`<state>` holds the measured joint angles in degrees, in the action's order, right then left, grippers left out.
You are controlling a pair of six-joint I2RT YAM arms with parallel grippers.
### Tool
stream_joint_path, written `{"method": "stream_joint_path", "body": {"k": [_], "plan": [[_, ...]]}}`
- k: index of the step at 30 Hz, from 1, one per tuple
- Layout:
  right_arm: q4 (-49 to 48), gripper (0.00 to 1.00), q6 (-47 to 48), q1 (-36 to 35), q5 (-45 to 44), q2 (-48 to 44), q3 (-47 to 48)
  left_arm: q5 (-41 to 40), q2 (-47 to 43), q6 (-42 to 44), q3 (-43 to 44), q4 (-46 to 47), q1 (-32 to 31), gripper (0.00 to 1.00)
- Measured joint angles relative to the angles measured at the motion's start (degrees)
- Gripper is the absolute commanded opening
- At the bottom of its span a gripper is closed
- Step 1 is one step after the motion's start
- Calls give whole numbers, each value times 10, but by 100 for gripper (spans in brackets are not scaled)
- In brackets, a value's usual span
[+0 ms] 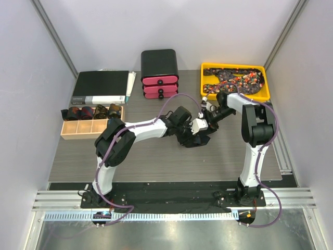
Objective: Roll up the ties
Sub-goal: Roll the tie at the center of the board.
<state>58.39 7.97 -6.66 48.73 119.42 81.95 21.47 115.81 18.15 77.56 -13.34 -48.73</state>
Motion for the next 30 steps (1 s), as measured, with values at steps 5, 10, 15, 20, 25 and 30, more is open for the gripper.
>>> {"method": "stream_joint_path", "body": {"k": [5,10,15,20,25,30], "plan": [[-21,45,-10,-14,15,-3,-9,-1,13,-1,29,-34,0,30],[-38,24,-12,-32,7,-2,-14,-4,14,-3,30,-40,0,44],[-43,5,-21,-34,16,0,-22,-3,11,-13,19,-35,3,56],[-49,1,-23,-34,32,5,-31,27,-22,-25,-42,10,19,62],[-55,1,-22,-34,49,15,-36,74,-54,-39,-107,77,37,65],[-64,1,-21,-30,59,17,-45,96,-56,-76,-136,150,41,68]]}}
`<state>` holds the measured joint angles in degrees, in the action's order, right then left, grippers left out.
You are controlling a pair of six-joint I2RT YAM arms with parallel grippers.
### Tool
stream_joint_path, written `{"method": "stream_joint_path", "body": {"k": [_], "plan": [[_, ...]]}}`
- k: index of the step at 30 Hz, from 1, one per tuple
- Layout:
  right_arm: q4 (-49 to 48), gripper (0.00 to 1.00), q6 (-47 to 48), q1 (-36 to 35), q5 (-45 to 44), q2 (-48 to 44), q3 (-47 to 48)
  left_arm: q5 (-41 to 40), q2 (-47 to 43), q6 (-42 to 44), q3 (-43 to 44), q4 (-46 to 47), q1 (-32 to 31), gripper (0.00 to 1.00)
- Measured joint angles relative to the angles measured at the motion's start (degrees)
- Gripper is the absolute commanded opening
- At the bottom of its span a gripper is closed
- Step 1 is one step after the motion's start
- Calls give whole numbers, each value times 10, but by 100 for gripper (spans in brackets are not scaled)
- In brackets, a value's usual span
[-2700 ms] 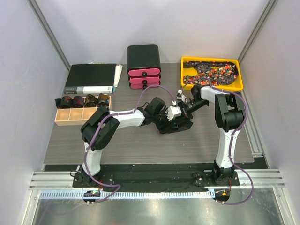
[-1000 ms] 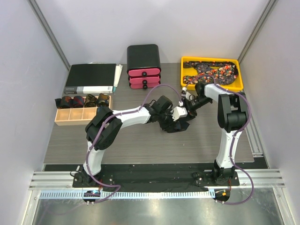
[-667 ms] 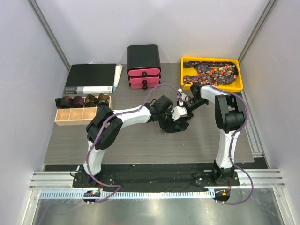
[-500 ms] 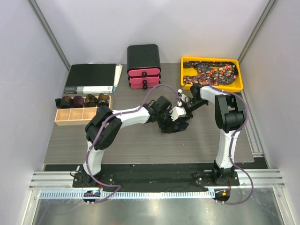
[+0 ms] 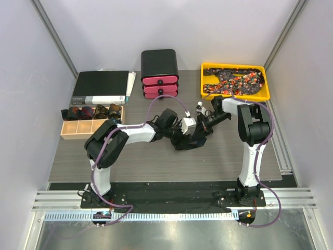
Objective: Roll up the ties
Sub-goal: Roll the tie at the center of the board.
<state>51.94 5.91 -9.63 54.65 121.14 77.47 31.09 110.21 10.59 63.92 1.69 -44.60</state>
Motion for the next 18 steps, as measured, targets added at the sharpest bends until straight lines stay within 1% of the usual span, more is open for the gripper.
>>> {"method": "stream_joint_path", "body": {"k": [6,11,12,13,15,16,17,18], "plan": [[-25,1,-1,1,3,0,-23,25,19,-65,-16,108,1,71],[-40,1,-3,2,3,0,-36,39,40,-98,-32,179,1,67],[-42,1,-3,2,3,0,-36,40,40,-100,-38,189,1,65],[-42,1,-3,2,3,0,-36,42,40,-100,-43,200,1,61],[-43,1,-5,2,3,0,-37,45,40,-96,-56,219,1,55],[-44,2,-5,2,3,0,-37,46,40,-90,-61,225,1,50],[-44,4,-6,2,3,0,-37,46,39,-85,-64,229,1,47],[-44,9,-7,2,3,0,-38,45,37,-79,-68,231,1,44]]}}
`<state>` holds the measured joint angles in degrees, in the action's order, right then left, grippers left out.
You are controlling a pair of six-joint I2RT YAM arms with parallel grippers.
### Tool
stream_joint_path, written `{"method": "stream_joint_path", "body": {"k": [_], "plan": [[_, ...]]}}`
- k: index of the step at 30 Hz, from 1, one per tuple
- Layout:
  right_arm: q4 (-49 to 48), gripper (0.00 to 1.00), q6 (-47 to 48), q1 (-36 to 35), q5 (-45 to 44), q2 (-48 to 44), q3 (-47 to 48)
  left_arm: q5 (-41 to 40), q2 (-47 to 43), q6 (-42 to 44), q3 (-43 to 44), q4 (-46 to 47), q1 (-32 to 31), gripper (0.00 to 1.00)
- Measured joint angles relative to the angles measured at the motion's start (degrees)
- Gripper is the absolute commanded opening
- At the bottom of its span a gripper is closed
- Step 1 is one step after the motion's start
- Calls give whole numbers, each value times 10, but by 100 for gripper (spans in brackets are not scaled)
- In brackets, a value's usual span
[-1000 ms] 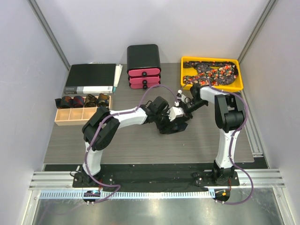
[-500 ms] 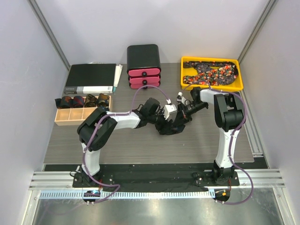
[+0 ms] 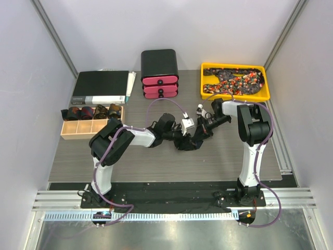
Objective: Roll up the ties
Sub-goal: Roll the tie at the center of the board.
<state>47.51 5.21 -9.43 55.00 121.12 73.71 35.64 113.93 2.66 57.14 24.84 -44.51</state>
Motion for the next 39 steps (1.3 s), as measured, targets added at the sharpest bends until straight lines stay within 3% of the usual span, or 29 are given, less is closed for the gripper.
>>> {"method": "stream_joint_path", "body": {"k": [2,4,8,11,15,27,34,37,39], "plan": [[0,13,-1,0,0,0,0,-4,-4,13,-4,-1,0,35],[5,25,-2,1,1,0,2,-9,-9,23,-8,-3,-2,28],[11,30,3,14,-11,0,13,-15,-18,42,-16,-5,-2,23],[11,27,5,34,-19,0,18,-16,-22,52,-21,-6,-2,21],[6,15,-3,50,-25,0,19,-15,-24,58,-25,-2,-2,19],[20,11,-9,-12,-103,-3,21,-22,-33,60,-36,1,-3,15],[45,10,-10,-21,-141,0,42,-93,-61,81,-42,-35,-17,12],[55,20,-14,-24,-143,7,54,-114,-70,95,-42,-51,-23,11],[58,33,-19,-21,-140,8,59,-123,-70,103,-42,-55,-27,10]]}}
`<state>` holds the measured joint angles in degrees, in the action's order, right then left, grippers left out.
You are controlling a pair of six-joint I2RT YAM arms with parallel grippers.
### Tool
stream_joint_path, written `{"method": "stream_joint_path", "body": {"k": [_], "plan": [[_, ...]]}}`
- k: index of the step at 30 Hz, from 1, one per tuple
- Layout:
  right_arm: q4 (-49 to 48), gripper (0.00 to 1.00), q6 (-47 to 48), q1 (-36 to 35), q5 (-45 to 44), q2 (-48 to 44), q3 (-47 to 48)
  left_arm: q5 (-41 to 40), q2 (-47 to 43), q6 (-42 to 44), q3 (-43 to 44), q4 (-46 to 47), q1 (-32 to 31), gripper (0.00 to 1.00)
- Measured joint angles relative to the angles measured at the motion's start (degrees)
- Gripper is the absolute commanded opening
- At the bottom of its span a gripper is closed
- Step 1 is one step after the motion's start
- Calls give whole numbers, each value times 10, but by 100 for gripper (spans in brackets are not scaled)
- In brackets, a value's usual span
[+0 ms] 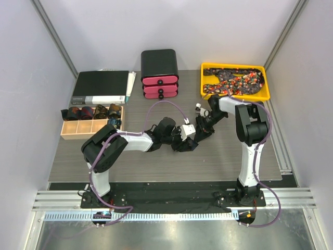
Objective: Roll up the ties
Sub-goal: Roll the tie at the center of the board, then pick up the tie at the center of the board.
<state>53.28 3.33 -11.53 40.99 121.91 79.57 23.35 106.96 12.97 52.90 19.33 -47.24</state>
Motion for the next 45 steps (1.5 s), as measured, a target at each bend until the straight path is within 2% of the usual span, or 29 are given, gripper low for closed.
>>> {"method": "stream_joint_path", "body": {"k": [4,6,7,10,14,18,23,33,35,37,38,42,45], "plan": [[-1,59,-19,34,18,-4,6,-13,0,12,0,-5,-5,9],[-5,64,-29,57,27,-14,4,-21,0,18,2,-9,-9,9],[-11,75,-34,66,28,-23,1,-24,0,21,3,-11,-11,9],[-41,87,-61,88,32,-67,-30,-33,0,26,9,-21,-15,9],[-82,89,-98,77,35,-130,-87,-34,2,26,12,-25,-15,9],[-123,89,-115,53,29,-138,-128,-35,3,26,12,-24,-15,9],[-147,83,-131,30,42,-141,-165,-35,5,26,13,-23,-16,9],[-205,54,-168,1,66,-135,-202,-34,10,25,13,-16,-16,9],[-210,53,-172,1,68,-130,-202,-34,11,25,13,-15,-16,8],[-217,45,-176,1,71,-127,-203,-34,12,24,13,-14,-16,8],[-221,37,-177,1,71,-127,-206,-34,12,24,13,-14,-15,8],[-252,27,-186,0,71,-126,-221,-33,15,23,14,-13,-15,8],[-265,9,-191,0,81,-125,-225,-32,17,23,16,-13,-15,9]]}}
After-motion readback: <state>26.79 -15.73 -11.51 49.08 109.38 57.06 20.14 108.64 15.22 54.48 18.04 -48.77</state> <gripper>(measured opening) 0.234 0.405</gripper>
